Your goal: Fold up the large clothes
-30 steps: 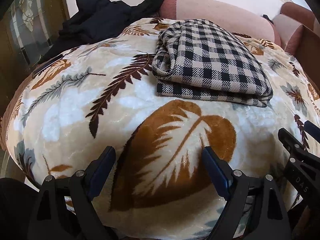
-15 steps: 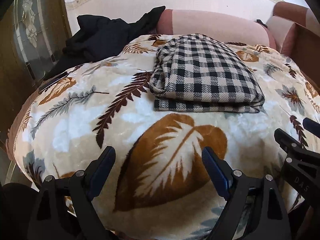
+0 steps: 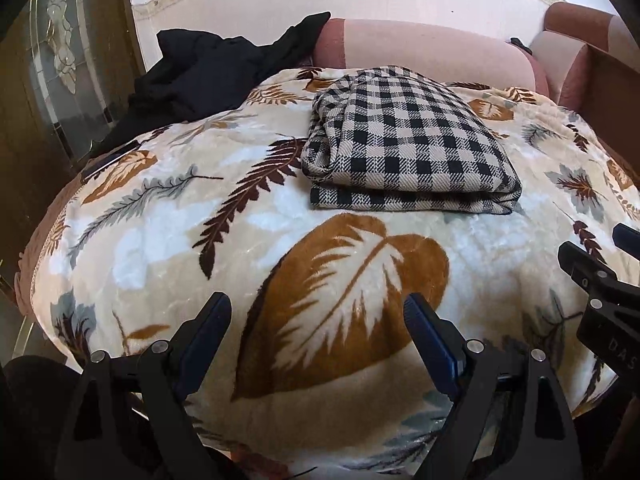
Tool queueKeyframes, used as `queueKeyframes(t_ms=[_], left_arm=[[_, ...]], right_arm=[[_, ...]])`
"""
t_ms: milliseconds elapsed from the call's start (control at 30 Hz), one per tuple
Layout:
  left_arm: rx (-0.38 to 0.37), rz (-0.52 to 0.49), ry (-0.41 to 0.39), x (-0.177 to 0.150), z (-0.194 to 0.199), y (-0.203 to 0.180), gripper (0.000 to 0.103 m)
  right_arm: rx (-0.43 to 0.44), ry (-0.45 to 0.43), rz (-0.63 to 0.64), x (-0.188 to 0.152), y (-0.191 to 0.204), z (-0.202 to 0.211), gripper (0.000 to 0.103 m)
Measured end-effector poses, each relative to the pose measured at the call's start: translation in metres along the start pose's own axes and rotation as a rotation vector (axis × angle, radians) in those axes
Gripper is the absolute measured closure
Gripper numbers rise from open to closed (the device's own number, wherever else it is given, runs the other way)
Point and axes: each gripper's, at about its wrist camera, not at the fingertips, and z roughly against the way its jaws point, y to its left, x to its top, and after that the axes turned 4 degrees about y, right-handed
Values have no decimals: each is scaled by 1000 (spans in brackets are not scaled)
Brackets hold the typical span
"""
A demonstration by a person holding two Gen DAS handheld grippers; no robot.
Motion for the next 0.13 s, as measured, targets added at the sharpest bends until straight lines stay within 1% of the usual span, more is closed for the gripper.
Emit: queueKeyframes(t_ms=[133], left_arm=[[2, 4, -8, -1, 2, 1, 16]], right_arm=[[7, 0, 6, -3, 2, 2, 23]])
